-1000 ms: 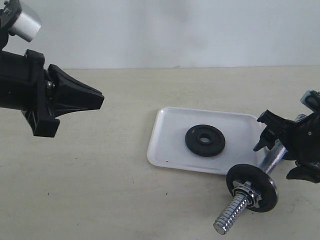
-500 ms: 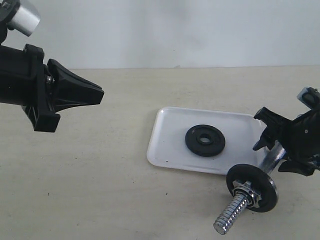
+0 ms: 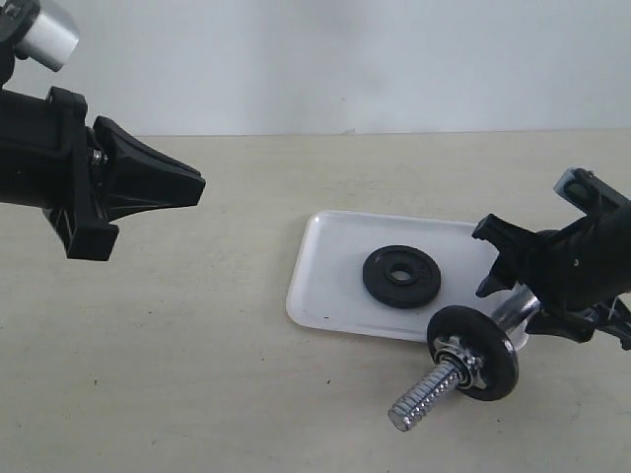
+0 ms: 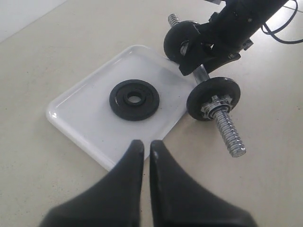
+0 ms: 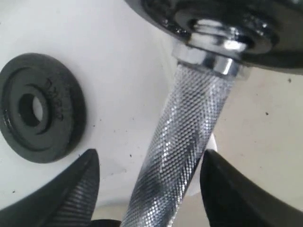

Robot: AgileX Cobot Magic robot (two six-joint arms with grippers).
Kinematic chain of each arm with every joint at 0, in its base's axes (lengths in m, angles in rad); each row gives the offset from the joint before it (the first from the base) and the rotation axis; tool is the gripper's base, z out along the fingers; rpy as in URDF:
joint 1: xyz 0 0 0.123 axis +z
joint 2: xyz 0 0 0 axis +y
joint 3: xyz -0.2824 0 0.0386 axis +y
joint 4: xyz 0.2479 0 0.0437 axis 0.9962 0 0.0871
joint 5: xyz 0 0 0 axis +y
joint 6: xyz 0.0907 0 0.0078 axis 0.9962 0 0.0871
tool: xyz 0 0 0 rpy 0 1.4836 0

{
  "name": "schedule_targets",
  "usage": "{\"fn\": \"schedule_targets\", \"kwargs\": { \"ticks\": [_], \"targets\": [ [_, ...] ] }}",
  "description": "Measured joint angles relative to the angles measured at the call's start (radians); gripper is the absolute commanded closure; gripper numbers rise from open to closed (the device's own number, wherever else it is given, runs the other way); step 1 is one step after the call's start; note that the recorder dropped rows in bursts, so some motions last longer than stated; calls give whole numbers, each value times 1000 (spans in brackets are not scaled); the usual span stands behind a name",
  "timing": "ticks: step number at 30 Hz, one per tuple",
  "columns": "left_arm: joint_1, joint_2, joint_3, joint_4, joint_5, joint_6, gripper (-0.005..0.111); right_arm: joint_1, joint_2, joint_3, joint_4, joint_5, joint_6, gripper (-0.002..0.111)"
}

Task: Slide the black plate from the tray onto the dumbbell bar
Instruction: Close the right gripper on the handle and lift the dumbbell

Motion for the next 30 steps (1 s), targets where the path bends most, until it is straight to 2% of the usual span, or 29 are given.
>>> {"fn": "schedule_targets", "kwargs": {
  "ticks": [6,12,15,27,30],
  "targets": [
    [0,0,0,0,0,0,102,0,0,0,0,2,2,54],
    [0,0,0,0,0,0,102,0,0,0,-2,2,2,81],
    [0,0,0,0,0,0,102,0,2,0,-9,2,12,89],
    [0,0,0,0,0,0,102,0,0,-2,-132,13,18,91],
    [0,0,0,0,2,0,102,0,0,-8,-188,24,18,108]
  ]
}}
